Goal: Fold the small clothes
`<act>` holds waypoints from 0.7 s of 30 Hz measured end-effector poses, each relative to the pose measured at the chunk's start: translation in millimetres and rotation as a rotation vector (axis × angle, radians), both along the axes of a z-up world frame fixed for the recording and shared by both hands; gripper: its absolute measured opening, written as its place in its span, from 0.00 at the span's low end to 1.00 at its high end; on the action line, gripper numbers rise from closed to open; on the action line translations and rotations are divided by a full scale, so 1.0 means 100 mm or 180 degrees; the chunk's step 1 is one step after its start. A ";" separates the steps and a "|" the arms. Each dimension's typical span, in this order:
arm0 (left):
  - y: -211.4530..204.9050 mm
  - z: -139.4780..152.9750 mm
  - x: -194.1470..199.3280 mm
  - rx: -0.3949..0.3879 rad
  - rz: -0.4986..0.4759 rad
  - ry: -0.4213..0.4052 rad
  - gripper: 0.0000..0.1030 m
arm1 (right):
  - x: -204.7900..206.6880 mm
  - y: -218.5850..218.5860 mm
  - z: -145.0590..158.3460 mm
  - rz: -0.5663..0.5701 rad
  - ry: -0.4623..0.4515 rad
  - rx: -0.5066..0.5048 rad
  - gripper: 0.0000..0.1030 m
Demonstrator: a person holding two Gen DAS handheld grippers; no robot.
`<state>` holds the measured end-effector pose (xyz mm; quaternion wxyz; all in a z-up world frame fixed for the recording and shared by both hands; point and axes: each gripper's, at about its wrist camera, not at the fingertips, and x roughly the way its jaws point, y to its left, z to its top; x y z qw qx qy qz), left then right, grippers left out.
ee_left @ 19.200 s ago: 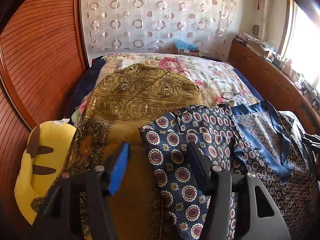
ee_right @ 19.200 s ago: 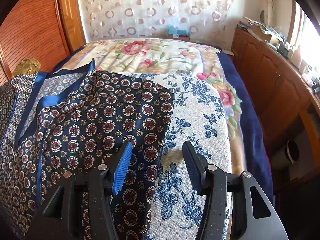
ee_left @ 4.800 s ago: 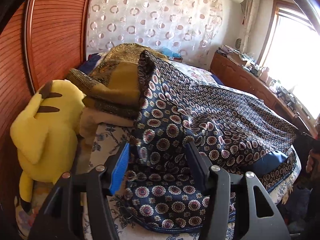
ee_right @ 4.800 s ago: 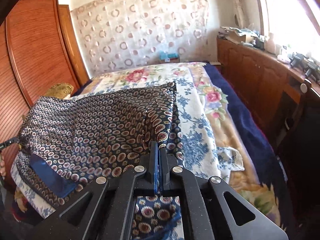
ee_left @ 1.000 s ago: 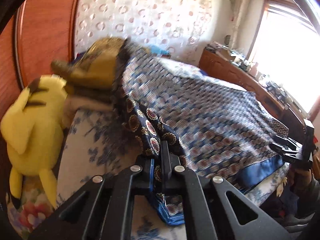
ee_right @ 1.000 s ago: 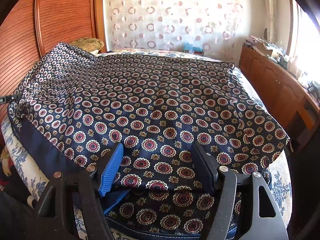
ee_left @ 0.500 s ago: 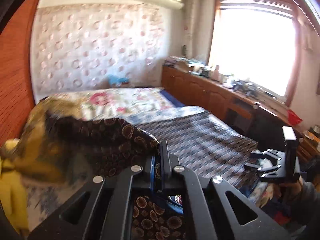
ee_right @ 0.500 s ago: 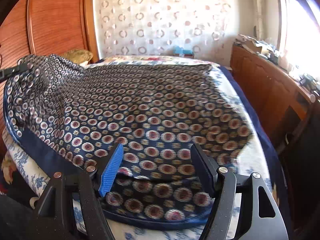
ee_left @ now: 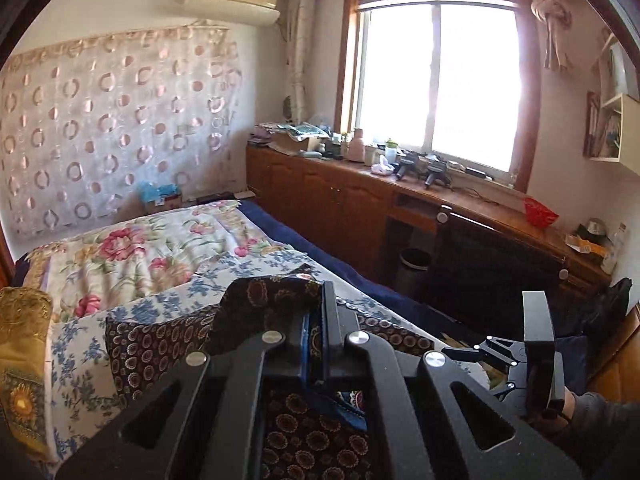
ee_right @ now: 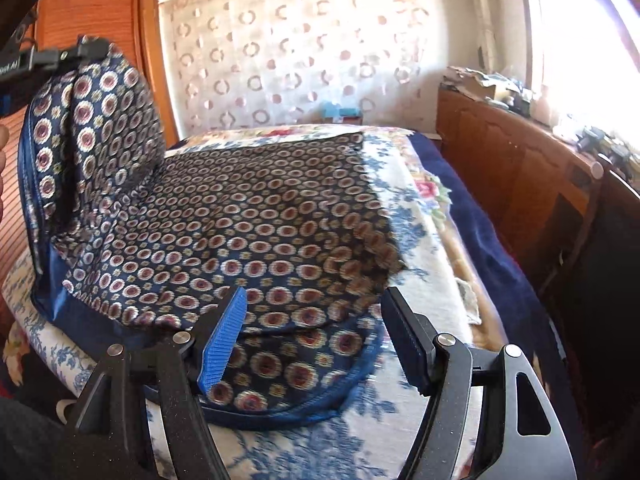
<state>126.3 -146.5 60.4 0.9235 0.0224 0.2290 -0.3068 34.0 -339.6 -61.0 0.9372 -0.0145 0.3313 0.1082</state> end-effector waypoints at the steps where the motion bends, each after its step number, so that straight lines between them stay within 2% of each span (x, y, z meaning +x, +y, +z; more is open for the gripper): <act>1: -0.09 -0.02 0.02 0.0056 -0.0051 0.0056 0.02 | 0.00 -0.03 0.00 -0.0017 -0.0001 0.0010 0.69; 3: -0.17 -0.08 0.03 0.0157 -0.0144 0.0152 0.08 | -0.01 -0.09 0.00 -0.0048 0.0001 0.0020 0.69; 5: -0.22 -0.14 0.00 0.0260 -0.0231 0.0193 0.35 | -0.02 -0.12 0.00 -0.0066 0.0007 0.0024 0.69; 6: -0.21 -0.17 -0.01 0.0302 -0.0203 0.0182 0.40 | -0.01 -0.13 0.00 -0.0072 0.0009 0.0028 0.69; 13: 0.02 -0.31 -0.06 0.0312 0.0053 0.0274 0.45 | -0.03 -0.09 0.08 -0.0065 -0.0044 -0.0018 0.69; 21: 0.64 -0.57 -0.17 0.0252 0.0454 0.0419 0.45 | 0.07 0.12 0.20 0.0052 -0.0111 -0.0098 0.69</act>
